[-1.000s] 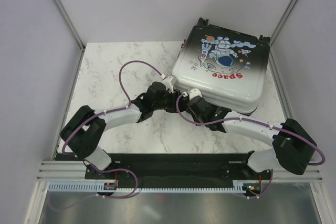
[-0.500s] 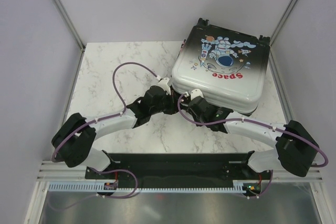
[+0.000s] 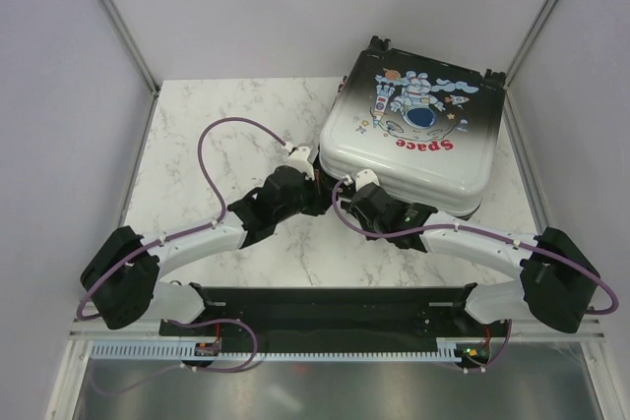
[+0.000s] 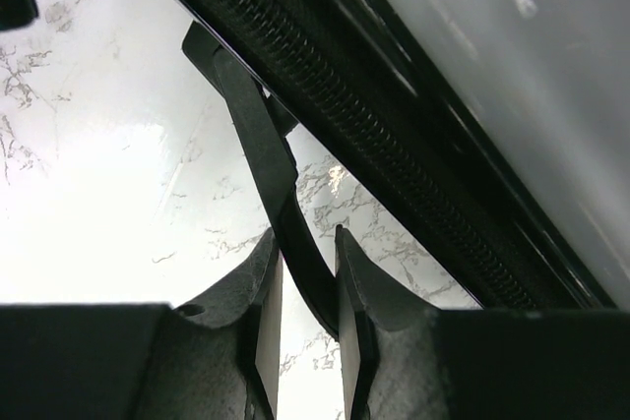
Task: Pack the luggage
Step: Zip the luggage at the center of the board.
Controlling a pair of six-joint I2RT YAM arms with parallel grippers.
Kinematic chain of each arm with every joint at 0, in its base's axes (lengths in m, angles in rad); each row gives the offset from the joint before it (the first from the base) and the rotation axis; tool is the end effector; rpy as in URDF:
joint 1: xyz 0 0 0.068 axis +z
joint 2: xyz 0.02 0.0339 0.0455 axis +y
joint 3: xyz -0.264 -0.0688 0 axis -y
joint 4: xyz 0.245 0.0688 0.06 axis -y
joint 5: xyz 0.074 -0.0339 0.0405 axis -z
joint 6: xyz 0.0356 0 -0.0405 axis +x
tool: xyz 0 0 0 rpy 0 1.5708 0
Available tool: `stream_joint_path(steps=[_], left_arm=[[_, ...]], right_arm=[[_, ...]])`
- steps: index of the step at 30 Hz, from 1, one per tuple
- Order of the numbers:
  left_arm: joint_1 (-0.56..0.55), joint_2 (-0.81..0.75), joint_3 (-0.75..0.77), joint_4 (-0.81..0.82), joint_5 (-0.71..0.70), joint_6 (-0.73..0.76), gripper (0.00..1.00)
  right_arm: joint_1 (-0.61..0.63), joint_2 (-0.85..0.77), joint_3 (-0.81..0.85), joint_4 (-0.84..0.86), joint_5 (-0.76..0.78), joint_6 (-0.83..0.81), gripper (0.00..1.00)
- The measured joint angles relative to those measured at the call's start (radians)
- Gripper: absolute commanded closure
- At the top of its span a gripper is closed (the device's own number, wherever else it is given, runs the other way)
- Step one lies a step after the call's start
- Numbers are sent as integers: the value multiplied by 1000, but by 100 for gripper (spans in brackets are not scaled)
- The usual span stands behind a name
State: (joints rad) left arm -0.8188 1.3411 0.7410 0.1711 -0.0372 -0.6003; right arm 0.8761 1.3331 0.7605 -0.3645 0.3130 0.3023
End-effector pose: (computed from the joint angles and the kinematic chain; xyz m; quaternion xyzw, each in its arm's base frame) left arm 0.2029 -0.2150 0.2361 0.0817 0.8374 -0.3401 0.4201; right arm 0.1750 0.1928 0.2008 -0.2190 0.9140 0.0479 0.3382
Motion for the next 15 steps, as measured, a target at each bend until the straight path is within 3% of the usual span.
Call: stream_joint_path(steps=[15], left_arm=[[-6, -66, -27, -34, -65, 10, 98]], right_arm=[[17, -10, 0, 6, -34, 4, 100]])
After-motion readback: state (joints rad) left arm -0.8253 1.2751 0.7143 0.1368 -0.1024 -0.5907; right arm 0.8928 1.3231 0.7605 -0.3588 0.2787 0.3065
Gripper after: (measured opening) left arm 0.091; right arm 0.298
